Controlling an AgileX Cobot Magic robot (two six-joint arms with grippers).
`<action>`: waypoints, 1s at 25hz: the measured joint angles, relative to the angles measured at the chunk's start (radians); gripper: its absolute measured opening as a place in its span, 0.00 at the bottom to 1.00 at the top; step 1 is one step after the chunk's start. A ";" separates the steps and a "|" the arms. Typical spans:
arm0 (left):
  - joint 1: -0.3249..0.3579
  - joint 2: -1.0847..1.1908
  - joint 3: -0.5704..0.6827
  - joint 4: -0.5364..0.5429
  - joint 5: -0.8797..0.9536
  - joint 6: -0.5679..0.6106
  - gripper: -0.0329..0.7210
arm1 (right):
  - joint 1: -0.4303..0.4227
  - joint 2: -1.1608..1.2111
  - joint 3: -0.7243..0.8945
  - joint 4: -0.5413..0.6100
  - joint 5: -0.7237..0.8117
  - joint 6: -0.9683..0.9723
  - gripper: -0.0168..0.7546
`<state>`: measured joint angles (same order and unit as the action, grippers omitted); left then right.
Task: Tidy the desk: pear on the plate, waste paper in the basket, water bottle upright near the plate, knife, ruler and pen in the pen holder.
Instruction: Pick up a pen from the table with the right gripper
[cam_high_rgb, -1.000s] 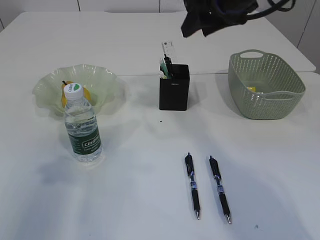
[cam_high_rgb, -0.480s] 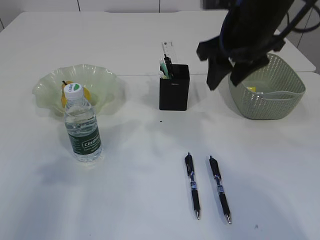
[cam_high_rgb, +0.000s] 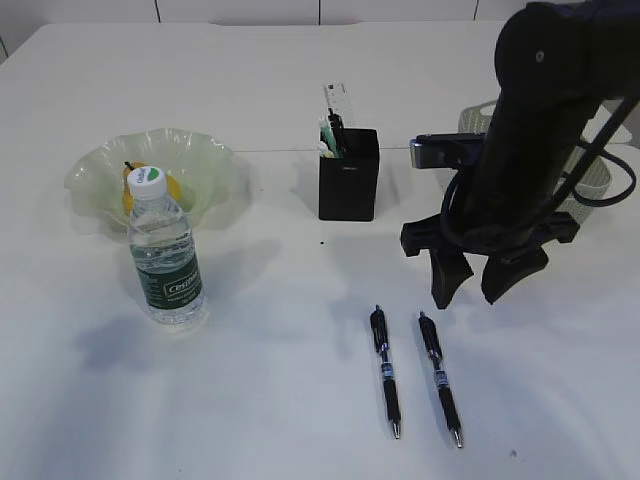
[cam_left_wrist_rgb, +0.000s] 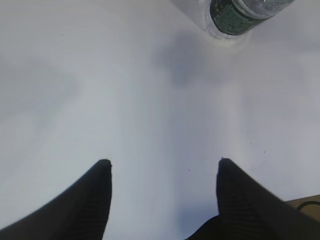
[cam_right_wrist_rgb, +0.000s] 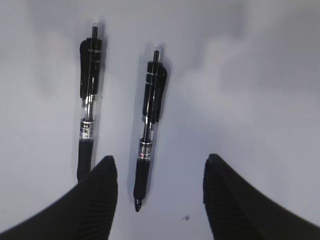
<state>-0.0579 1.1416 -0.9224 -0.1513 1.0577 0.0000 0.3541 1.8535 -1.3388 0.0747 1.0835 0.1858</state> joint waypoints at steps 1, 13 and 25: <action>0.000 0.000 0.000 0.000 0.000 0.000 0.66 | 0.000 0.006 0.002 0.002 -0.004 0.004 0.55; 0.000 0.000 0.000 0.000 0.000 0.000 0.66 | 0.041 0.122 0.005 0.041 -0.112 0.068 0.55; 0.000 0.000 0.000 0.000 -0.008 0.000 0.66 | 0.059 0.187 0.005 -0.055 -0.152 0.168 0.55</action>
<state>-0.0579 1.1416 -0.9224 -0.1513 1.0494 0.0000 0.4132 2.0403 -1.3342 0.0200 0.9319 0.3535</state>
